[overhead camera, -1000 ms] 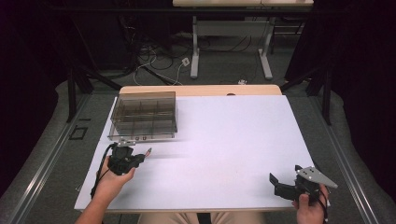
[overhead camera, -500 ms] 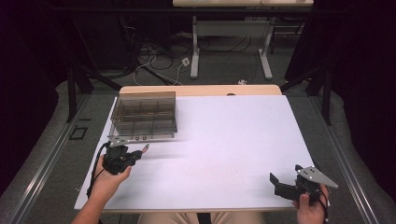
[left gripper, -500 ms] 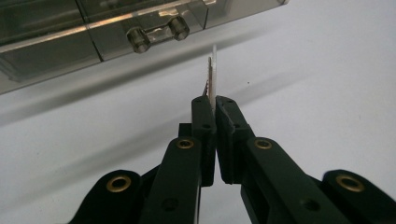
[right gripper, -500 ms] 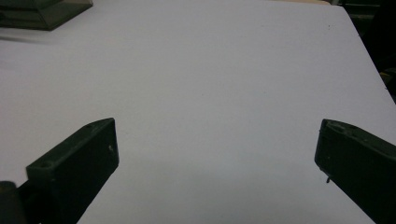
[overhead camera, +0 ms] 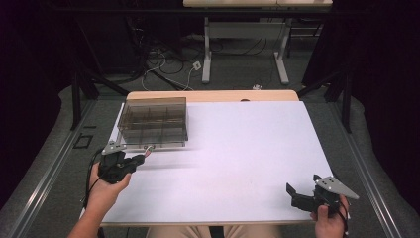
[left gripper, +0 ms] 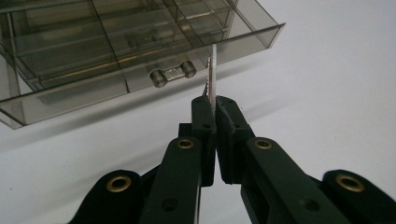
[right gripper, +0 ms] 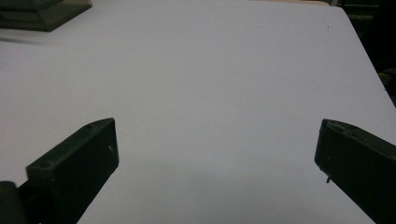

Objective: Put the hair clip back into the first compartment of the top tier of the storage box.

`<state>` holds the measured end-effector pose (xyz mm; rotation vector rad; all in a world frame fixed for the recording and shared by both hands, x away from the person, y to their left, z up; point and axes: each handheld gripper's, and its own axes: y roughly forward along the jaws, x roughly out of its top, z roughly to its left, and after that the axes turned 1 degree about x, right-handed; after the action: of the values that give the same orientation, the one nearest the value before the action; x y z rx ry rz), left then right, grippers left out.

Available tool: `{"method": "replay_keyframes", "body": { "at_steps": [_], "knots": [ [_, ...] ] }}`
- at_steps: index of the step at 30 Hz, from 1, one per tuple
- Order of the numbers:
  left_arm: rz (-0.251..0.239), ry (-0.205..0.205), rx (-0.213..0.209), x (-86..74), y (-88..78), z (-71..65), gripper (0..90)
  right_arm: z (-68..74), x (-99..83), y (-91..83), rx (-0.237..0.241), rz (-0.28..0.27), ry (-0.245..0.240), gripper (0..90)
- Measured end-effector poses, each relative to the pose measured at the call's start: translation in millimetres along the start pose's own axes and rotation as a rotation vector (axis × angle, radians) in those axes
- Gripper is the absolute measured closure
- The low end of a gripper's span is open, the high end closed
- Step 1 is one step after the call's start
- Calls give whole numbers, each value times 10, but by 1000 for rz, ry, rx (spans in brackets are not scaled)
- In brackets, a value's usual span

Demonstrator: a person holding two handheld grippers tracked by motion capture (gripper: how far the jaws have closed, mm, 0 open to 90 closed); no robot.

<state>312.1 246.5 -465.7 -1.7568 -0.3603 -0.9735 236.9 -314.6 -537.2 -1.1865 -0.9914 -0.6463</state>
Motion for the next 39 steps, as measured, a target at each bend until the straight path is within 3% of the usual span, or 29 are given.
{"method": "replay_keyframes", "body": {
  "at_steps": [1,2,14,20,30,39],
  "knots": [
    [-10,-12,-2,7,-8,1,874,4,-3,15,-2,-18,2,0],
    [-14,-8,2,19,-17,13,874,3,3,5,2,1,-1,0],
    [-71,-41,35,172,-105,144,874,-1,-3,-3,-1,-2,-3,0],
    [-76,-58,53,225,-143,232,874,5,-10,0,-1,-2,16,0],
    [-88,-86,71,322,-190,349,874,-6,-1,-3,1,-11,1,0],
    [-72,-72,91,431,-172,419,874,9,6,-10,0,-17,0,0]
  ]
}}
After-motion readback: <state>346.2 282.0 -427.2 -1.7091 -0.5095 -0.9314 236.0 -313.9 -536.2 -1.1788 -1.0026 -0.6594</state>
